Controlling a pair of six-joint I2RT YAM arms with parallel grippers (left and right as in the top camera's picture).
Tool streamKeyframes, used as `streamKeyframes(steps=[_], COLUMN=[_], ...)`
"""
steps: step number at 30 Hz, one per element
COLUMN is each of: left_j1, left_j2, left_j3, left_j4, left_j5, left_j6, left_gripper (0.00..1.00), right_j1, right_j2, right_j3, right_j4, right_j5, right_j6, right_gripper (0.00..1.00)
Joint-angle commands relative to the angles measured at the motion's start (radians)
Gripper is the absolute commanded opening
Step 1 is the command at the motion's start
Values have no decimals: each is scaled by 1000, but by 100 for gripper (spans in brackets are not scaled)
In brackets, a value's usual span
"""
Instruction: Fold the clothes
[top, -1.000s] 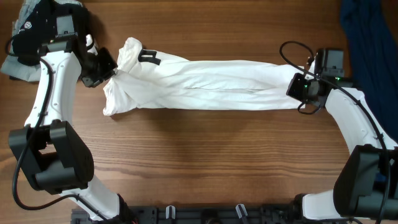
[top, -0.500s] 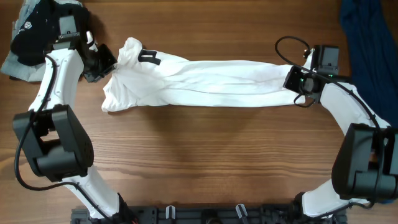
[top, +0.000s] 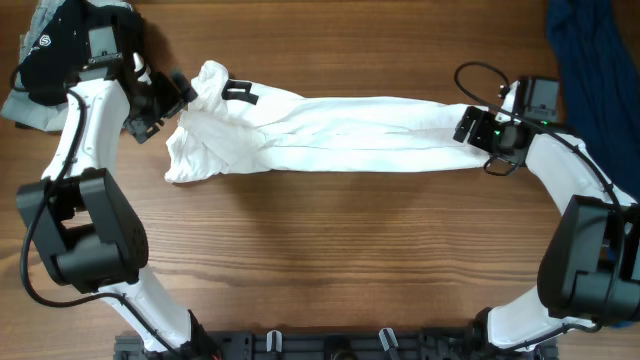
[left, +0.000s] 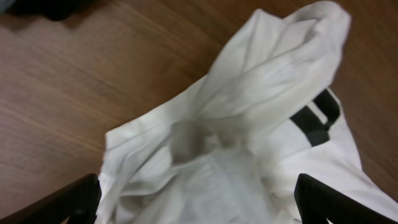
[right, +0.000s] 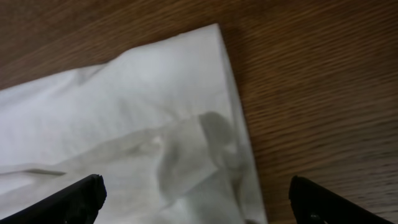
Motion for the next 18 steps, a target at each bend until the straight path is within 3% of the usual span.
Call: streamKeyframes(steps=[1, 5, 11, 12, 14, 15, 18], left_j1=[40, 46, 46, 46, 46, 47, 51], left_j2=[-16, -16, -16, -16, -16, -16, -16], left_j3=[18, 18, 18, 18, 18, 18, 18], left_j4=[-50, -118, -139, -140, -141, -141, -148], left_j5=[6, -3, -19, -19, -23, -22, -27], left_j6=[38, 109, 108, 108, 108, 108, 108], left_gripper=[100, 100, 100, 100, 100, 100, 100], right_j1=[-14, -14, -1, 0, -5, -15, -62], right_j2=[52, 127, 177, 177, 177, 177, 161], right_j3=[18, 18, 15, 15, 15, 18, 40], right_j4=[7, 20, 11, 0, -5, -2, -8], right_j5=[-3, -42, -126, -127, -126, -127, -134], right_j6=[-85, -125, -136, -131, -88, -68, -55], right_gripper=[99, 85, 54, 43, 13, 5, 4])
